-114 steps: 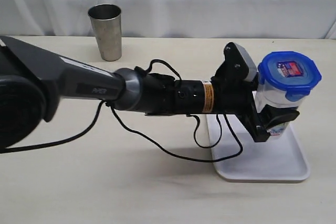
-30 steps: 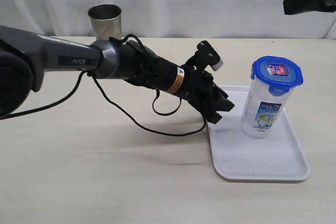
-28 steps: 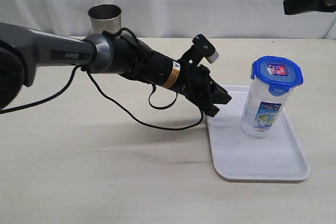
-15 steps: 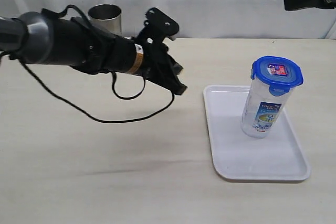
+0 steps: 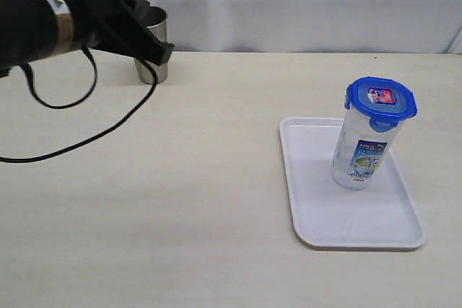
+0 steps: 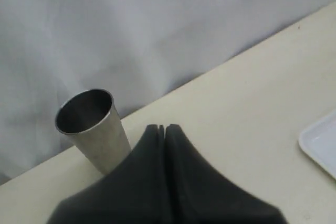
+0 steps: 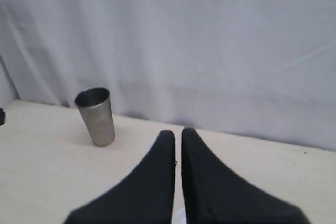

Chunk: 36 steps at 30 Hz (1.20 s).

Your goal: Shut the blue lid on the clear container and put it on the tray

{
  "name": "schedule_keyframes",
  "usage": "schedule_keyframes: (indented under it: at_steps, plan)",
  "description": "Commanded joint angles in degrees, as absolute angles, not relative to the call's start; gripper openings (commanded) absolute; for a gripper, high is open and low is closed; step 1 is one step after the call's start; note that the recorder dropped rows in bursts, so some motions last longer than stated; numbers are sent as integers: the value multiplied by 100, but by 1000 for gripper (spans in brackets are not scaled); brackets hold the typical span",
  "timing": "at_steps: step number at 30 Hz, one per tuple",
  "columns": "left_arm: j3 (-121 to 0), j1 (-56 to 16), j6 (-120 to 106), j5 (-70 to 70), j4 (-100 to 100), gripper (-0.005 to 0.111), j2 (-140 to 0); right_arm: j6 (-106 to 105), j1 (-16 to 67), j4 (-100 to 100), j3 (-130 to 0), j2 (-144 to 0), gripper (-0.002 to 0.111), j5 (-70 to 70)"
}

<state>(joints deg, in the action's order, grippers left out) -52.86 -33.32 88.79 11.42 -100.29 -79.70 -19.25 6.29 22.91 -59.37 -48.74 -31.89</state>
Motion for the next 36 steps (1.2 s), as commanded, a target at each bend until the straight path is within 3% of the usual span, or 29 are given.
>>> schedule_keyframes:
  at_steps: [1,19,36]
  plan:
    - [-4860,-3344,9076,1195,-9995,0,-7039,-2035,610,2433,-5252,-3866,5,-2546]
    - [-3215,-3344,9783,680,-9995,0,-3479,-1711,610,2527,-3699,-924,5,-1994]
    - [-3215,-3344,9705,565,-9995,0,-2766,-1711,610,2527,-3699,-251,5,-1981]
